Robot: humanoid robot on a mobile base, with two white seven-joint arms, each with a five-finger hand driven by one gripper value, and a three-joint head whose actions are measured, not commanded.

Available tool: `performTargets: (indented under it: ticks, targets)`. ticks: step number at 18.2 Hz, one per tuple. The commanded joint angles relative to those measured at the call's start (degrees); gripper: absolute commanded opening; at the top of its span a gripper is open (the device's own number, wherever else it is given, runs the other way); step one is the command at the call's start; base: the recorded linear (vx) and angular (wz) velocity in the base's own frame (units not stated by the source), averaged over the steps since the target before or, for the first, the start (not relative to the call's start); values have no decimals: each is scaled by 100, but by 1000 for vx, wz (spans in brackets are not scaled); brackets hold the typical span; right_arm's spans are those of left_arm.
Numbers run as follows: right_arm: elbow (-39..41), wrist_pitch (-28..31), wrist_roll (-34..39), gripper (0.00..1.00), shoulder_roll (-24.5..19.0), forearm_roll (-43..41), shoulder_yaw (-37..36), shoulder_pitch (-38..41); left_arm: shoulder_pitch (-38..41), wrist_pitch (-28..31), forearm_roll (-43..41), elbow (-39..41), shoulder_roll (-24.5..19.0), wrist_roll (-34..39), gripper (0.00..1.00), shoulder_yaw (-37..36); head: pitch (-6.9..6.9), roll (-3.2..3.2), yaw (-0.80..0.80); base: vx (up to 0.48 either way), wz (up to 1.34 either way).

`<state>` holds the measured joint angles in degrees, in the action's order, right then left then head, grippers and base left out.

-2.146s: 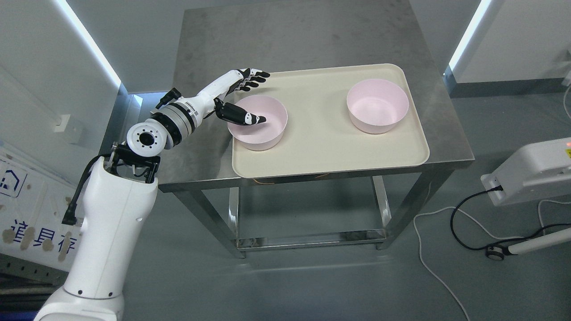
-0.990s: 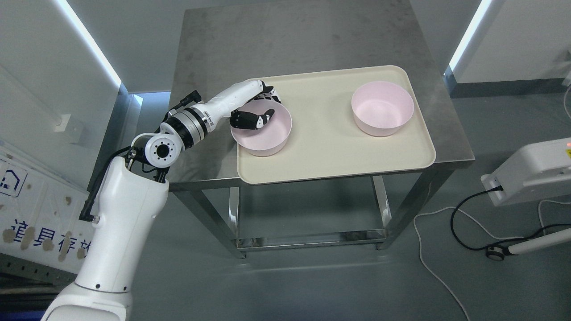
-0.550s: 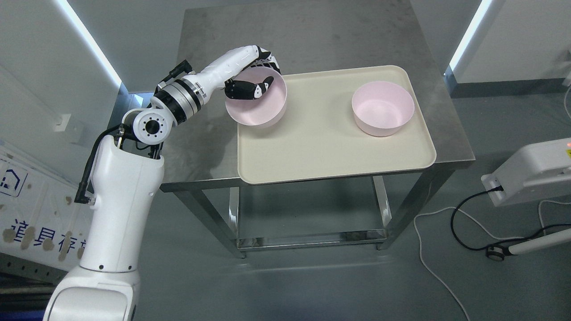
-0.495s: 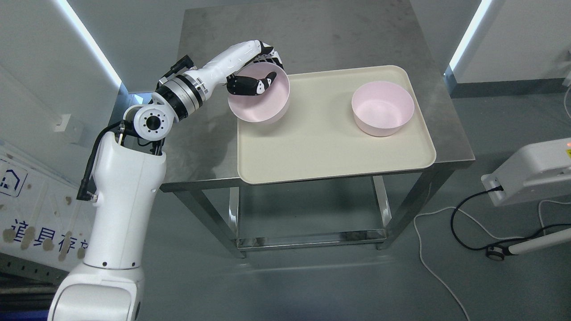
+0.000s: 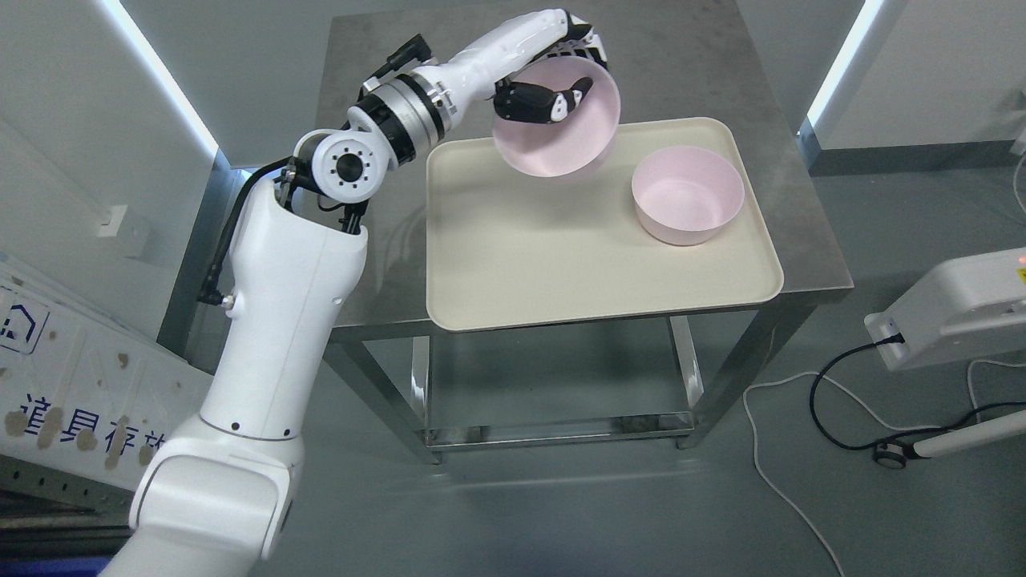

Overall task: Stack pink IKEA bowls on left shelf middle
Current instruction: 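Lift the pink bowl and carry it over the other pink bowl, then lower the held bowl into the other bowl and release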

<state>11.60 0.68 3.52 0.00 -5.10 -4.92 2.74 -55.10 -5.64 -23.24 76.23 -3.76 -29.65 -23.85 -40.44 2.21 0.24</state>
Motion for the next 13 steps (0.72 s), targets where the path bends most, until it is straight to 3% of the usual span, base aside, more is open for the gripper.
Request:
performTargets:
  ticks: [1,6,13]
  targets:
    - [0,2,0,100,100,0,0,-2,-747,125,926,-819,276,959,1,-3044,0,0,0,0,0]
    - [0,2,0,100,100,0,0,-2,-748,116,988,-1320,276,1084,1,-3451,0,0,0,0,0]
    - [0,2,0,100,100,0,0,-2,-923,151,1103,-1840,276,1436,3,-3109,0,0,0,0,0]
